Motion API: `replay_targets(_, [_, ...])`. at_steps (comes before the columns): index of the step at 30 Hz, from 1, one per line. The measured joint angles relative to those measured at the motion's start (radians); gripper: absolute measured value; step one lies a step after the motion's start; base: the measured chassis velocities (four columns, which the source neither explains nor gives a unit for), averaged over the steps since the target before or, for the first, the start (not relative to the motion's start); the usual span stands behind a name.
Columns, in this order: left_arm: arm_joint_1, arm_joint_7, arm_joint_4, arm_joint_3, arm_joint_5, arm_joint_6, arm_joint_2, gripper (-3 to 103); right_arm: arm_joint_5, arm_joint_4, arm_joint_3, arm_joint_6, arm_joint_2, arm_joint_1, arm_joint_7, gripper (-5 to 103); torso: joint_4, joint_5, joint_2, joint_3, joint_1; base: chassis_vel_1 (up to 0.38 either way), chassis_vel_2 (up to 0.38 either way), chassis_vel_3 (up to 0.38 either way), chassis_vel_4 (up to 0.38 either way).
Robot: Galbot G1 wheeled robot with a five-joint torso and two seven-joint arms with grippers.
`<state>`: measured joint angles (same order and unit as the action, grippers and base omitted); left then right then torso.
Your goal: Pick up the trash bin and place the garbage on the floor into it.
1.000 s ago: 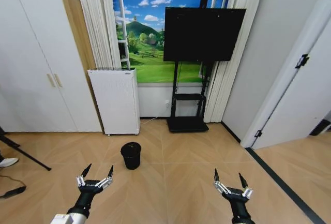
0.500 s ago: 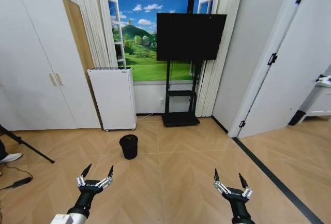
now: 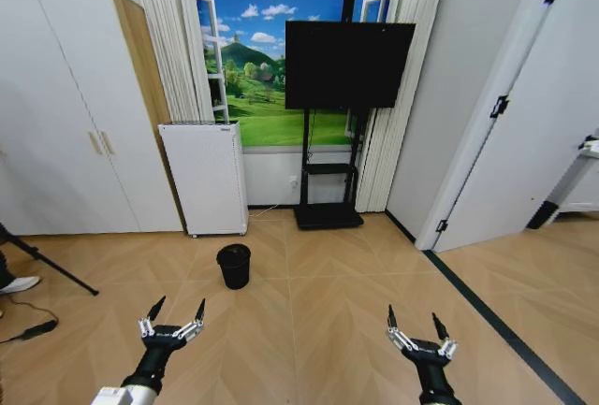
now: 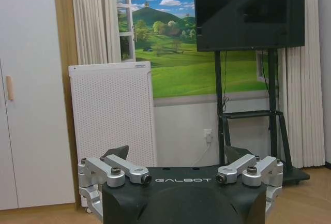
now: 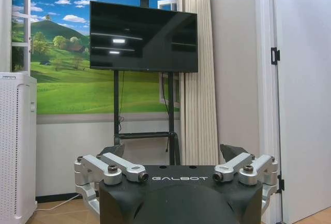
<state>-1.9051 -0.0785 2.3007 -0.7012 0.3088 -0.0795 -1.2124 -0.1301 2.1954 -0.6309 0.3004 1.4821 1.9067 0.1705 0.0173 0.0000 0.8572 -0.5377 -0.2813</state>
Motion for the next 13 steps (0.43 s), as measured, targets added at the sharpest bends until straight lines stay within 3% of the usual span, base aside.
replay_targets(13, [0.000, 0.000, 0.000, 0.000, 0.000, 0.000, 0.000, 100, 0.000, 0.000, 0.000, 0.000, 0.000, 0.000, 0.000, 100, 0.0001, 0.0000, 0.000, 0.000, 0.000, 0.000, 0.000, 0.000, 0.000])
